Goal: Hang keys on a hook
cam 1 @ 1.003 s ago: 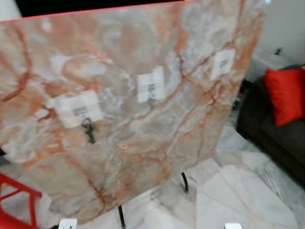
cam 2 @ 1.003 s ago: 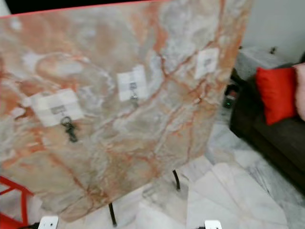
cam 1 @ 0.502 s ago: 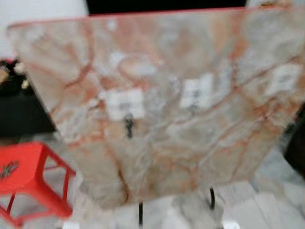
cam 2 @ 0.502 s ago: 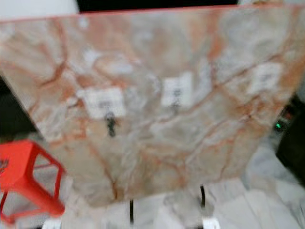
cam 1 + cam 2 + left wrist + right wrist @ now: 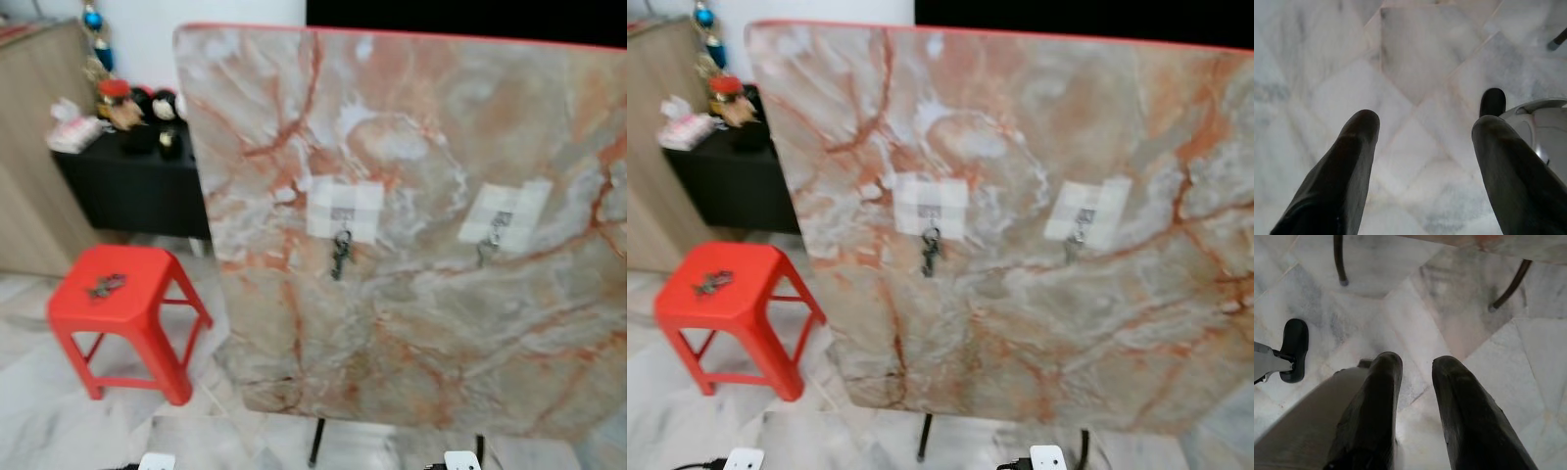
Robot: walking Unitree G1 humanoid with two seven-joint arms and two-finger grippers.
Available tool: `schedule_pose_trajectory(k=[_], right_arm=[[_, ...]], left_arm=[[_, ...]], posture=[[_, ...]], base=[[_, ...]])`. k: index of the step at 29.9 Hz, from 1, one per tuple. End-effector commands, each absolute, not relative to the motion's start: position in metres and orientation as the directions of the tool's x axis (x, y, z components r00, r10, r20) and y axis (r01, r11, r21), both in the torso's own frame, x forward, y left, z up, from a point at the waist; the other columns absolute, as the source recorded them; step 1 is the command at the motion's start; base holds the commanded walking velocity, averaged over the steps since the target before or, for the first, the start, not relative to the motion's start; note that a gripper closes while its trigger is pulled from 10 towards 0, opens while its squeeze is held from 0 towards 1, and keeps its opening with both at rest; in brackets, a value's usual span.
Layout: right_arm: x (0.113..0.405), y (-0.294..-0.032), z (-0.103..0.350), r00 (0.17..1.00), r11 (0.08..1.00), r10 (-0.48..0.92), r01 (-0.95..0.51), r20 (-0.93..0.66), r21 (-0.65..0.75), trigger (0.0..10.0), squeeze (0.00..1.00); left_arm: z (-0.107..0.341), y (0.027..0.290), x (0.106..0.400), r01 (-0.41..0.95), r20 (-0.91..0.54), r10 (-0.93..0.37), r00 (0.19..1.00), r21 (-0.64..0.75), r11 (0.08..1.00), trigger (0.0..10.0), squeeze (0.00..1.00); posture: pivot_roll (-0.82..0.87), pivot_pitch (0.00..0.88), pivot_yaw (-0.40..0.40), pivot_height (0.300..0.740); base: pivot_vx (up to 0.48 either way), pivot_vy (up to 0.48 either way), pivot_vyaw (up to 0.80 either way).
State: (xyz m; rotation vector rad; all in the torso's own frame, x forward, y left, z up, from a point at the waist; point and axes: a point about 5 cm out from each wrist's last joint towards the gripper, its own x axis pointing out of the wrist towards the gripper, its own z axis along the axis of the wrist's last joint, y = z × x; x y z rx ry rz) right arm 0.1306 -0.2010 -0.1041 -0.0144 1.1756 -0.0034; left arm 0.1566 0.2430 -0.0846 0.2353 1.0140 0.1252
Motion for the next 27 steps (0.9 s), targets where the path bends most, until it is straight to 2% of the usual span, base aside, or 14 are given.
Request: schedule_pose_trajectory(k=[1, 5, 15, 18, 27], right_arm=[[0.129, -0.201, -0.105, 0.382, 1.0, -0.016, 0.01, -0.924, -0.013, 10.0, 0.0], [0.13, -0.199, -0.105, 0.381, 1.0, 0.014, -0.02, -0.924, 0.007, 10.0, 0.0], [0.128, -0.207, -0.104, 0.381, 0.998, -0.026, 0.055, -0.924, -0.006, 10.0, 0.0], [0.127, -0.21, -0.104, 0.384, 0.99, -0.05, 0.142, -0.922, 0.006, 10.0, 0.0], [0.129, -0.213, -0.103, 0.38, 0.994, -0.061, 0.111, -0.923, -0.019, 10.0, 0.0]], left_arm=[[-0.088, 0.247, 0.146, 0.019, -0.84, 0.219, 0.496, 0.263, 0.965, 10.0, 0.0], [-0.088, 0.248, 0.144, 0.025, -0.841, 0.221, 0.494, 0.268, 0.963, 10.0, 0.0], [-0.091, 0.246, 0.137, 0.069, -0.859, 0.196, 0.474, 0.258, 0.964, 10.0, 0.0], [-0.091, 0.247, 0.137, 0.044, -0.858, 0.203, 0.473, 0.252, 0.967, 10.0, 0.0], [-0.091, 0.244, 0.138, 0.029, -0.856, 0.194, 0.478, 0.237, 0.971, 10.0, 0.0]], posture=[[0.0, 0.0, -0.041, 0.74], [0.0, 0.0, -0.041, 0.74], [0.01, 0.0, -0.029, 0.74], [0.02, 0.0, -0.04, 0.74], [0.03, 0.0, -0.061, 0.74]], base=[[0.0, 0.0, 0.0], [0.0, 0.0, 0.0], [0.0, 0.0, 0.0], [0.0, 0.258, 0.0], [0.0, 0.267, 0.0]])
